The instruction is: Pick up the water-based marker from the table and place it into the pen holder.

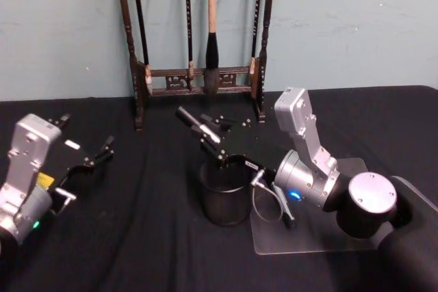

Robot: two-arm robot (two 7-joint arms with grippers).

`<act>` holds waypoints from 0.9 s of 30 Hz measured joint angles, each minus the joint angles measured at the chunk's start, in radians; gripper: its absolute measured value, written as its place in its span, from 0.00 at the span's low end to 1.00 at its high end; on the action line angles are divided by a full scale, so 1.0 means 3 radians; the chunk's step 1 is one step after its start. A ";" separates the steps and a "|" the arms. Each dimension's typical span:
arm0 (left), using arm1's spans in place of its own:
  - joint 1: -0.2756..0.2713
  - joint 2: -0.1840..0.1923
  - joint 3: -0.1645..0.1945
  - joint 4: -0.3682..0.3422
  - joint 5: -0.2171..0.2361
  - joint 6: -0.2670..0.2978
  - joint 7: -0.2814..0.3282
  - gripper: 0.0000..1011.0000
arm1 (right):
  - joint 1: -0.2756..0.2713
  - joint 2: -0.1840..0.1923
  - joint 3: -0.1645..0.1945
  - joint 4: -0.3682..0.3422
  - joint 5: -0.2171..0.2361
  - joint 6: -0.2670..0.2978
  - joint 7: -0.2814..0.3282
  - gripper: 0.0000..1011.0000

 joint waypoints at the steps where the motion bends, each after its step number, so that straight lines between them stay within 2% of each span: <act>1: 0.0000 0.0000 0.0000 0.0000 0.0000 0.0000 0.0000 1.00 | -0.0001 -0.0001 0.0001 0.0000 0.0001 0.0000 -0.0001 0.23; 6: 0.0000 0.0000 0.0000 0.0000 0.0000 0.0000 0.0000 1.00 | -0.0002 -0.0001 0.0002 0.0002 0.0001 0.0000 -0.0003 0.24; 9: 0.0000 0.0000 0.0000 0.0000 0.0000 0.0000 0.0000 1.00 | -0.0003 -0.0001 0.0003 0.0003 0.0001 0.0000 -0.0004 0.29; 15: 0.0000 0.0000 0.0000 0.0000 0.0000 0.0000 0.0000 1.00 | -0.0003 -0.0003 0.0005 0.0005 0.0001 -0.0001 -0.0006 0.50; 18: 0.0000 0.0000 0.0000 0.0000 0.0000 0.0000 0.0000 1.00 | -0.0003 -0.0003 0.0006 0.0006 0.0001 -0.0002 -0.0007 0.57; 19: 0.0000 0.0000 0.0000 0.0000 0.0000 0.0000 0.0000 1.00 | -0.0003 -0.0003 0.0006 0.0006 0.0001 -0.0002 -0.0007 0.63; 20: 0.0000 0.0000 0.0000 0.0000 0.0000 0.0000 0.0000 1.00 | -0.0003 -0.0004 0.0007 0.0006 0.0001 -0.0003 -0.0007 0.63; 27: 0.0000 0.0000 0.0000 0.0000 0.0000 0.0000 0.0000 1.00 | -0.0003 -0.0004 0.0008 0.0007 0.0001 -0.0003 -0.0009 0.86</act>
